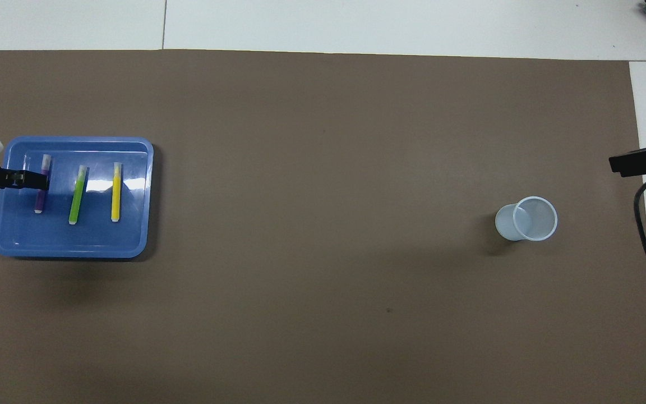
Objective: Right arm passes pens to left for tray arrangement
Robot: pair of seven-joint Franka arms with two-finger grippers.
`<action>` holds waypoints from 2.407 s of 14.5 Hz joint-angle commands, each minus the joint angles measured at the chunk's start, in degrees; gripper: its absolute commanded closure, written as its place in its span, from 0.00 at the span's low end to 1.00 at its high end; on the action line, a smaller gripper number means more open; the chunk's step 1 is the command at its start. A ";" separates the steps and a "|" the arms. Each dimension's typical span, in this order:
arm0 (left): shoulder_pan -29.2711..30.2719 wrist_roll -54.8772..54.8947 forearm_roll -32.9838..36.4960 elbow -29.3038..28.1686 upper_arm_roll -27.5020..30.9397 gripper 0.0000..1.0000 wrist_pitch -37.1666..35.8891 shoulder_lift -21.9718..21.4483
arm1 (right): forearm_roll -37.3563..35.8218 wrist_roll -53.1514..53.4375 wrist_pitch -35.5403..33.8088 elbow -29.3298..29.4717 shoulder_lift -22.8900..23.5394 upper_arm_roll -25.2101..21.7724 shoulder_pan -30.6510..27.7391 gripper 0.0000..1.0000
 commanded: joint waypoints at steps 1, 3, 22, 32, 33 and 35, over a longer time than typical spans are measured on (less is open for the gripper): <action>-0.15 -1.26 0.84 -0.86 0.16 0.00 -5.74 -6.06 | 0.19 1.08 -0.98 0.23 -0.01 -0.52 0.52 0.00; -0.50 -1.17 0.66 -0.86 0.16 0.00 -10.39 -8.62 | 0.19 1.08 -1.06 0.23 -0.01 -0.52 0.43 0.00; -19.29 -8.73 -6.72 15.75 12.36 0.00 -51.02 -20.32 | 0.10 2.49 -2.38 0.76 -0.09 0.10 -0.18 0.00; -29.24 -13.10 -6.63 16.55 19.76 0.00 -39.53 -15.04 | 0.19 2.49 -3.96 0.76 -0.18 0.19 -0.18 0.00; -29.33 -15.82 -6.81 16.46 19.76 0.00 -38.55 -15.13 | 0.10 2.49 -4.23 0.76 -0.18 0.27 -0.18 0.00; -29.77 -16.20 -6.81 16.54 19.93 0.00 -39.07 -15.13 | 0.19 2.49 -4.32 0.76 -0.18 0.27 -0.18 0.00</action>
